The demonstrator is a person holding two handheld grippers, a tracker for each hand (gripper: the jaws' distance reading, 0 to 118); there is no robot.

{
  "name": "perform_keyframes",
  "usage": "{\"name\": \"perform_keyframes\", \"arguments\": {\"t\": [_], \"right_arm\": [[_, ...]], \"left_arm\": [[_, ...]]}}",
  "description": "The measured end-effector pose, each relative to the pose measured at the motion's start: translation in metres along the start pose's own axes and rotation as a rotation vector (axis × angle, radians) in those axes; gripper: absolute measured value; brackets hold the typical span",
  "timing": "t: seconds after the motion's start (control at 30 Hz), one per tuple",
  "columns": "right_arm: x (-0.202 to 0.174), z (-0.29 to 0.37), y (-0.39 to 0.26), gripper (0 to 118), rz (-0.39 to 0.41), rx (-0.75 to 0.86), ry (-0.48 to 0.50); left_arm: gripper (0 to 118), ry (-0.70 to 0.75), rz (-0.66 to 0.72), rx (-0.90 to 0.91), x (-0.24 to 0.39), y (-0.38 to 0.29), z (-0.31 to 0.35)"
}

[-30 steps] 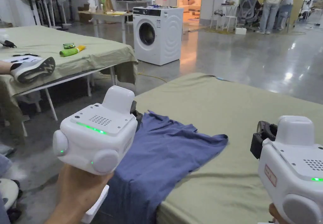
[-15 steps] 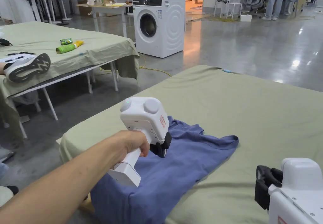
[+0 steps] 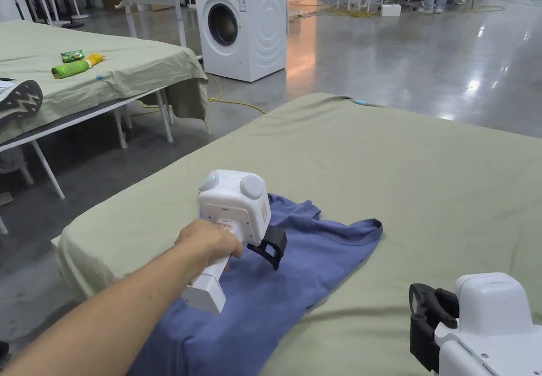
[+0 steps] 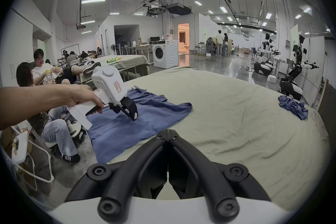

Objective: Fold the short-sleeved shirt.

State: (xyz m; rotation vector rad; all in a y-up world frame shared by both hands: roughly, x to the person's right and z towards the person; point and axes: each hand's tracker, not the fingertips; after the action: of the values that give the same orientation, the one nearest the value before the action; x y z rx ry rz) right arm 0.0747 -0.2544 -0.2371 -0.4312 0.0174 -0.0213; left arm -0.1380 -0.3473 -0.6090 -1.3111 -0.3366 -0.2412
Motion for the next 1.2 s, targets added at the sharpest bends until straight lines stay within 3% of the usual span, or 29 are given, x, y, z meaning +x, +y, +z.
{"name": "perform_keyframes", "arguments": {"t": [0.07, 0.1, 0.17, 0.2, 0.27, 0.3, 0.4, 0.53, 0.7, 0.8, 0.83, 1.0, 1.2], "right_arm": [[0.0, -0.001, 0.0, 2, 0.001, 0.0, 0.004], [0.001, -0.001, 0.001, 2, -0.001, -0.001, 0.008], [0.003, 0.0, 0.001, 2, -0.002, -0.004, 0.011], [0.004, 0.001, 0.002, 2, -0.001, -0.004, 0.012], [0.007, 0.003, 0.002, 2, -0.002, -0.002, 0.014], [0.008, 0.005, 0.002, 2, -0.008, 0.0, 0.015], [0.011, 0.009, 0.005, 2, -0.032, 0.013, 0.017], [0.023, 0.029, 0.002, 2, -0.031, 0.034, 0.0], [0.06, 0.075, -0.011, 2, -0.11, 0.063, -0.057], [0.089, 0.113, -0.021, 2, -0.174, 0.096, -0.123], [0.099, 0.128, -0.024, 2, -0.189, 0.111, -0.151], [0.139, 0.2, -0.037, 2, -0.208, 0.15, -0.294], [0.176, 0.264, -0.059, 2, -0.276, 0.173, -0.425]], "left_arm": [[103, 0.058, -0.057, -0.026, 0.005, -0.003, -0.015], [94, 0.05, -0.06, -0.024, 0.007, -0.004, -0.022], [92, 0.027, -0.054, -0.014, 0.009, -0.011, -0.022], [82, 0.037, -0.051, 0.019, 0.01, -0.011, -0.017], [0, -0.001, -0.084, 0.083, 0.003, -0.002, -0.017], [0, 0.05, -0.105, 0.093, 0.001, -0.004, -0.009], [0, 0.028, -0.11, 0.135, 0.003, -0.012, -0.003], [0, -0.094, -0.067, 0.243, 0.016, -0.028, 0.036], [0, -0.249, -0.265, 0.407, 0.076, -0.035, 0.118], [0, -0.337, -0.388, 0.455, 0.148, -0.048, 0.166], [0, -0.327, -0.47, 0.556, 0.174, -0.047, 0.184], [0, -0.561, -0.64, 0.537, 0.333, -0.063, 0.228], [0, -0.669, -0.918, 0.449, 0.501, -0.118, 0.205]]}}
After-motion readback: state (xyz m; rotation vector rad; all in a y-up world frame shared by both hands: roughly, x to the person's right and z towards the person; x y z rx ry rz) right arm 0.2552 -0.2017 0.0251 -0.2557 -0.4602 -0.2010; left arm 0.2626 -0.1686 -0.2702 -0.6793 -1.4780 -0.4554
